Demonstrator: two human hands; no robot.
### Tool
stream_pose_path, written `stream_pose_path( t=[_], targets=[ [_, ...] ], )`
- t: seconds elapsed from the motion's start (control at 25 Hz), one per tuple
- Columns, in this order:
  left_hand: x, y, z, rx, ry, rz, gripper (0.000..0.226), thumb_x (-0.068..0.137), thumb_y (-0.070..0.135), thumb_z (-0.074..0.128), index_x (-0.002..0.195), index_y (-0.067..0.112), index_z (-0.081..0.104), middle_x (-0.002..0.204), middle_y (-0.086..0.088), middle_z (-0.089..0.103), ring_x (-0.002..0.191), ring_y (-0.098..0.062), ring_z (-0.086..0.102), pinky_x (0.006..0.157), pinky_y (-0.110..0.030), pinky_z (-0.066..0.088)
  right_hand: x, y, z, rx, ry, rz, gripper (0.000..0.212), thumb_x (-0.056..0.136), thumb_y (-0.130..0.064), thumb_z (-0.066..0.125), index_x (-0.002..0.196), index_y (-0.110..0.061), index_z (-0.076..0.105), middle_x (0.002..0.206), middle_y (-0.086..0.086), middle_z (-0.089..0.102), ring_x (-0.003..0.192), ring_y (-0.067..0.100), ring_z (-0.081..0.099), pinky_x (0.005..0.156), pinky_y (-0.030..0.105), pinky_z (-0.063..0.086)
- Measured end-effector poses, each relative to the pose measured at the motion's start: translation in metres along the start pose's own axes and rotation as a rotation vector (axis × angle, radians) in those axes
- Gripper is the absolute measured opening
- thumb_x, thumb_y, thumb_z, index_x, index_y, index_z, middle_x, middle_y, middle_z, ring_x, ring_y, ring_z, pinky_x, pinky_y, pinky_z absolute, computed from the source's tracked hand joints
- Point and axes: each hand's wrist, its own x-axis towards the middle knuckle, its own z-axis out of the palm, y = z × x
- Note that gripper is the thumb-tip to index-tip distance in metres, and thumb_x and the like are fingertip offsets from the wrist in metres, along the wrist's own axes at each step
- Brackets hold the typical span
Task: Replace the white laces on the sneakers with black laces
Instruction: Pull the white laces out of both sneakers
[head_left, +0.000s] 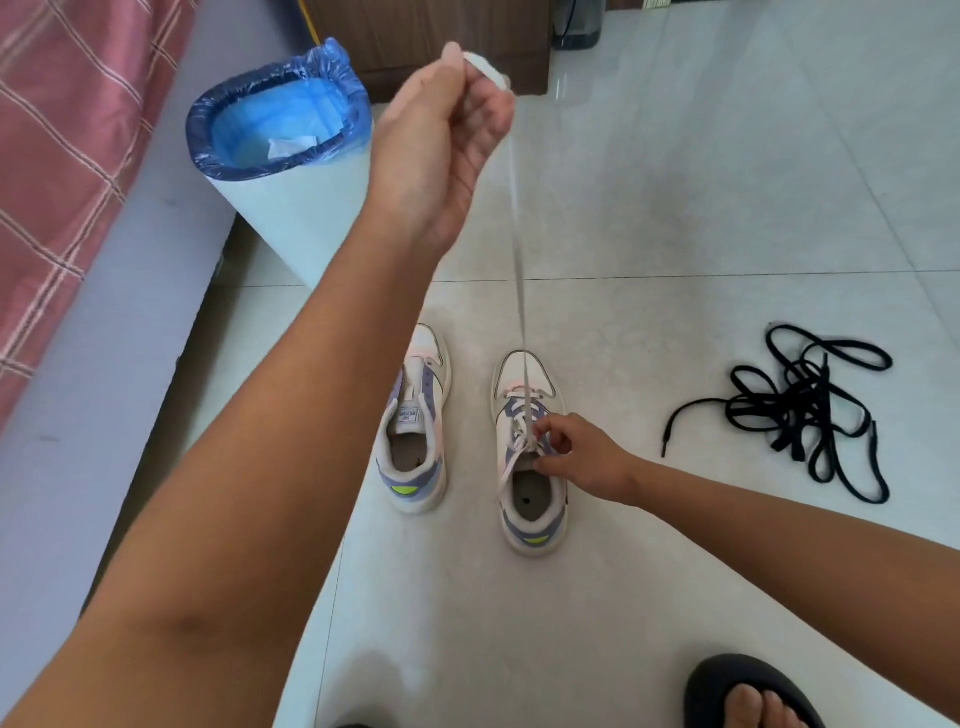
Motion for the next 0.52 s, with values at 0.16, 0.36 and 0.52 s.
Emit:
stream_pose_path(
  t=[0.16, 0.36, 0.52],
  targets=[
    [-0.029, -0.072, -0.04, 0.718, 0.019, -0.363, 0.012, 0.099, 0.02, 0.047, 0.097, 0.008, 0.051, 0.085, -0.01, 0.055, 0.075, -0.023, 0.062, 0.075, -0.036, 0.053, -0.004, -0.004, -0.001, 0.118, -0.002, -0.041, 0.011, 0.082, -0.01, 0.071, 0.083, -0.017, 0.063, 0.065, -0.005, 0.048, 0.058, 0.004, 0.042, 0.062, 0.017, 0.035],
    [-0.115, -0.118, -0.105, 1.633, -0.267, -0.635, 0.037, 0.09, 0.04, 0.058, 0.111, 0.011, 0.049, 0.103, -0.005, 0.057, 0.094, -0.022, 0.055, 0.069, -0.028, 0.036, -0.004, -0.006, -0.001, 0.17, 0.009, -0.036, 0.026, 0.085, -0.008, 0.067, 0.074, -0.027, 0.054, 0.05, -0.017, 0.047, 0.049, -0.001, 0.04, 0.053, 0.01, 0.032],
    [-0.133, -0.134, -0.108, 2.11, -0.424, -0.551, 0.035, 0.094, 0.039, 0.049, 0.115, 0.011, 0.052, 0.113, -0.007, 0.059, 0.102, -0.026, 0.059, 0.072, -0.03, 0.039, -0.004, -0.006, 0.001, 0.185, 0.012, -0.049, 0.01, 0.085, -0.01, 0.068, 0.089, -0.014, 0.06, 0.056, -0.02, 0.057, 0.055, 0.0, 0.051, 0.057, 0.009, 0.04]
  ],
)
